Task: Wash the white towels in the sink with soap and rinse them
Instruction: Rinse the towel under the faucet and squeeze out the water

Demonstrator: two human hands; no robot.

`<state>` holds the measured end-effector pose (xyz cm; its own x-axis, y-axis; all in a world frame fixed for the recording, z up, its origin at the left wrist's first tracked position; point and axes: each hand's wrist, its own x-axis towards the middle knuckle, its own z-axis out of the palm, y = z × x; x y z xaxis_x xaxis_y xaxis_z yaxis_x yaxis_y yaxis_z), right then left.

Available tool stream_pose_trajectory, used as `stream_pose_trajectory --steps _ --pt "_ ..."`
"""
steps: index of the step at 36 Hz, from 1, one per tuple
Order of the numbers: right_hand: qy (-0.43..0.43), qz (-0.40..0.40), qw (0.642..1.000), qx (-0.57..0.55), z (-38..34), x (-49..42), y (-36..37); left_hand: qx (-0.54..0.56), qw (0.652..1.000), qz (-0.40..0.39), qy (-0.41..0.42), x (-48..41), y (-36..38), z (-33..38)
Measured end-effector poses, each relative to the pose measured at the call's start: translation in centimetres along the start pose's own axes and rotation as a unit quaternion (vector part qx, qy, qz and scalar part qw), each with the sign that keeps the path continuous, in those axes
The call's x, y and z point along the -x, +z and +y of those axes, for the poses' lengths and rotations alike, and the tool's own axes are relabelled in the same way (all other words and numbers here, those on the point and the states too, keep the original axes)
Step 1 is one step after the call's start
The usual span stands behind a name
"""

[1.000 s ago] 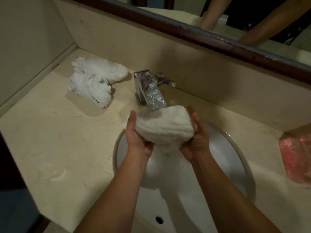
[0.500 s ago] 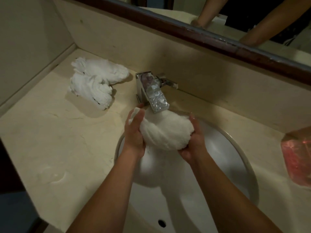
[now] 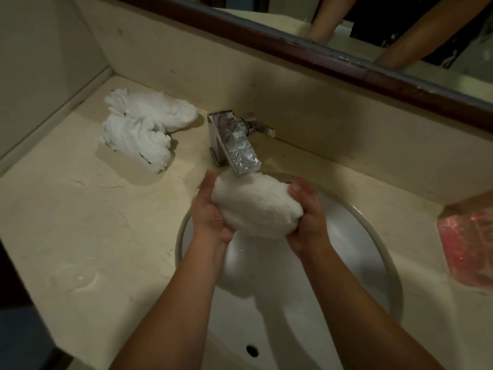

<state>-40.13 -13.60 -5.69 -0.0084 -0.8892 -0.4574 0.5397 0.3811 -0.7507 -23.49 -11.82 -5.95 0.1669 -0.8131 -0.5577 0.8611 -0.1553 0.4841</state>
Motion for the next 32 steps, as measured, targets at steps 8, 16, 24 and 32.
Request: stream_pose_trajectory --steps 8,16,24,32 --pt "0.054 0.028 0.995 -0.074 1.4 0.8 0.2 -0.004 1.000 0.005 -0.016 0.9 0.7 0.4" --pt "0.045 -0.081 0.994 0.051 -0.3 1.5 0.5 -0.038 0.998 0.000 0.059 0.9 1.2 0.9" --pt "0.033 -0.135 0.988 0.064 -1.3 2.3 0.4 -0.001 0.997 0.065 0.044 2.2 1.3 0.8" --pt "0.002 -0.166 0.986 0.031 -3.0 2.4 1.1 -0.115 0.987 0.111 -0.009 3.9 1.5 -0.7"
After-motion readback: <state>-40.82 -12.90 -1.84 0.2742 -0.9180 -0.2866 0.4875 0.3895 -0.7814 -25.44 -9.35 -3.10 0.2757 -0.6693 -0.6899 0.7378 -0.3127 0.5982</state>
